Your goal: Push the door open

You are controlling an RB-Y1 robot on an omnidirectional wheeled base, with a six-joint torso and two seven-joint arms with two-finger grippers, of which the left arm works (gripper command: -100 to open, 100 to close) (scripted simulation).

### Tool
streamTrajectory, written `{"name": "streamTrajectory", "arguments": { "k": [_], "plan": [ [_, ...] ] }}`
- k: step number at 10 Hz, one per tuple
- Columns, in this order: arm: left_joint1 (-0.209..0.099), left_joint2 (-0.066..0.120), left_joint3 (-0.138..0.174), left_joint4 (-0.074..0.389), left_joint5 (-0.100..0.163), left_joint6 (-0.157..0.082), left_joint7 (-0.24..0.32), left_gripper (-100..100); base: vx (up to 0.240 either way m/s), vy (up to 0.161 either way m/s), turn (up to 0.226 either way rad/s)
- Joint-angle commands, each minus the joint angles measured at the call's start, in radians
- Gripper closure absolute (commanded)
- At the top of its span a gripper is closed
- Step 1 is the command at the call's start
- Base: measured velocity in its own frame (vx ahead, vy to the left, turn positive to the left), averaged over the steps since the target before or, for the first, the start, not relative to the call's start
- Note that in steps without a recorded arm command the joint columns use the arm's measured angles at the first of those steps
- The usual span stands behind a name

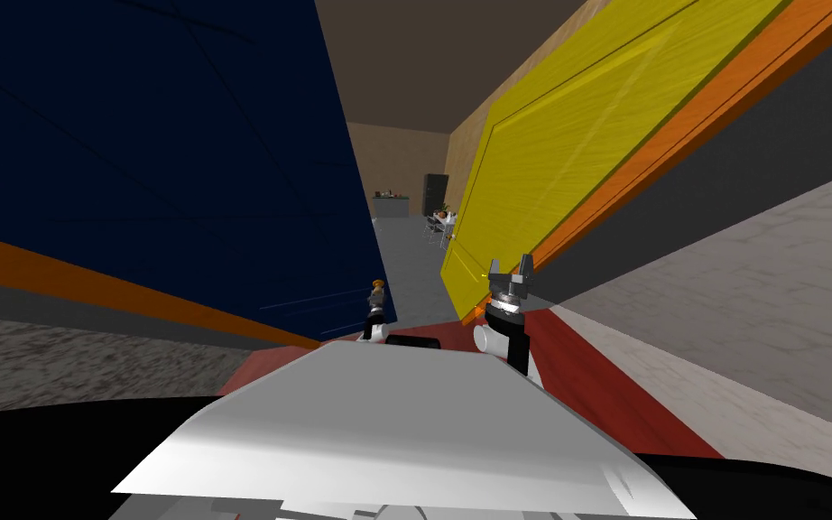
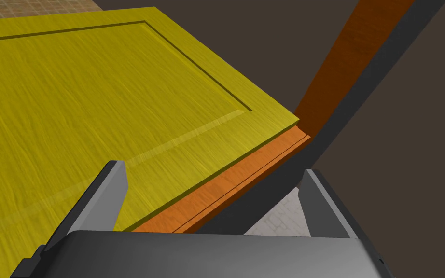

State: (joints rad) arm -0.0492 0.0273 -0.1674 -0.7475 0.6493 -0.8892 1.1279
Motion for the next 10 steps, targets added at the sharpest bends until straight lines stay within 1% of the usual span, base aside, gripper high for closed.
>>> {"name": "streamTrajectory", "arguments": {
  "k": [1,4,6,7,10],
  "plan": [
    [0.002,0.010,0.002,-0.003,0.017,-0.003,-0.006,100,0.111,-0.007,0.017],
    [0.005,0.025,0.005,-0.008,0.049,-0.010,-0.017,100,0.177,-0.014,0.034],
    [0.009,0.037,0.009,-0.012,0.078,-0.016,-0.027,100,0.218,0.014,0.031],
    [0.011,0.047,0.011,-0.016,0.102,-0.021,-0.035,100,0.226,0.008,0.049],
    [0.017,0.064,0.017,-0.025,0.158,-0.032,-0.054,100,0.223,-0.008,0.058]
  ]
}}
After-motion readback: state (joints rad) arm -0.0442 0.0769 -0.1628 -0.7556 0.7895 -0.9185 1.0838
